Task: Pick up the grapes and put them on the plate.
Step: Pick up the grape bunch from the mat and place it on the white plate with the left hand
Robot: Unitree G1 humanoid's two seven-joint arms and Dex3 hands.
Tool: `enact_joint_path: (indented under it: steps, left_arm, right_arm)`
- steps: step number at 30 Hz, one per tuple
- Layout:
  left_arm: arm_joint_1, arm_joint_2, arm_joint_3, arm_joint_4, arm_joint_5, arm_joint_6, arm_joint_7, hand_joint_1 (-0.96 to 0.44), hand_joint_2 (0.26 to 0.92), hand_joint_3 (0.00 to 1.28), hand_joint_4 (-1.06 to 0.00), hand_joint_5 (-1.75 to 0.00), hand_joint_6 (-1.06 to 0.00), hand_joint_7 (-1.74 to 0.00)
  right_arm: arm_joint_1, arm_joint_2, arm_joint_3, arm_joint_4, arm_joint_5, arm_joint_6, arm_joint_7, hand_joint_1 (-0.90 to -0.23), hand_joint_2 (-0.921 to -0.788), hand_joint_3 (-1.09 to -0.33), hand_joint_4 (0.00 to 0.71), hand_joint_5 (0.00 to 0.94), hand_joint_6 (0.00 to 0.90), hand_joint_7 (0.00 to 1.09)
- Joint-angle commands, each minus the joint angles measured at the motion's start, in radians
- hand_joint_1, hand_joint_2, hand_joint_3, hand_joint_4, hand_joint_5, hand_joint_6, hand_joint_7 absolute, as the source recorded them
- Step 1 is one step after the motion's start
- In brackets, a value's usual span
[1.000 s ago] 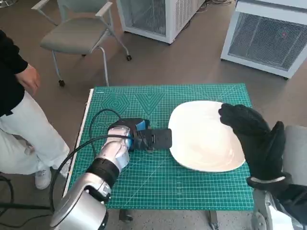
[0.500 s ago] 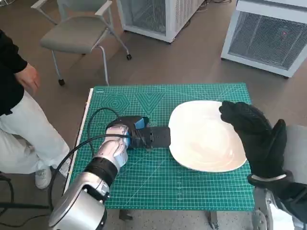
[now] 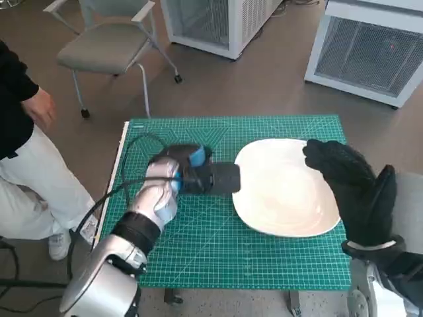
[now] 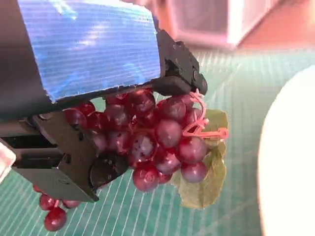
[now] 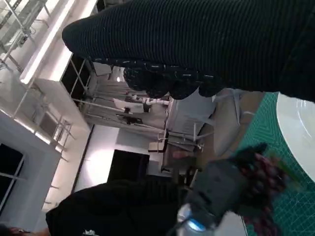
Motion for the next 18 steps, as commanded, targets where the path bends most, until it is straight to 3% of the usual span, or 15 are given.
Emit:
enact_joint_path:
  steps: [1, 3, 7, 12, 18]
  left_arm:
    - [0.028, 0.048, 0.016, -0.195, 0.021, 0.054, -0.025, 0.24, 0.841, 0.42, -0.45, -1.51, -0.61, -0.52]
    - [0.047, 0.069, 0.025, -0.281, 0.024, 0.072, -0.044, 0.12, 0.882, 0.32, -0.47, -1.49, -0.56, -0.88]
    - [0.079, 0.102, 0.042, -0.412, 0.024, 0.093, -0.071, 0.03, 0.912, 0.23, -0.49, -1.40, -0.51, -1.21]
    - [0.113, 0.139, 0.071, -0.571, 0.028, 0.114, -0.100, 0.01, 0.919, 0.19, -0.52, -1.33, -0.52, -1.28]
    - [0.148, 0.167, 0.082, -0.690, 0.053, 0.111, -0.104, 0.00, 0.920, 0.10, -0.64, -1.30, -0.60, -1.11]
  right_arm:
    - [0.015, -0.008, -0.004, 0.011, 0.005, 0.012, 0.005, -0.430, -0.921, -0.638, 0.407, 0.705, 0.155, 0.99]
    - [0.016, -0.008, -0.004, 0.008, 0.006, 0.015, 0.003, -0.430, -0.921, -0.638, 0.407, 0.705, 0.155, 0.99]
    - [0.018, -0.006, -0.004, 0.001, 0.007, 0.021, 0.000, -0.431, -0.921, -0.638, 0.407, 0.705, 0.155, 0.99]
    - [0.020, -0.006, -0.006, -0.009, 0.010, 0.030, -0.004, -0.431, -0.921, -0.638, 0.406, 0.705, 0.155, 0.99]
    - [0.022, -0.004, -0.007, -0.012, 0.007, 0.029, -0.006, -0.431, -0.921, -0.638, 0.406, 0.705, 0.155, 0.99]
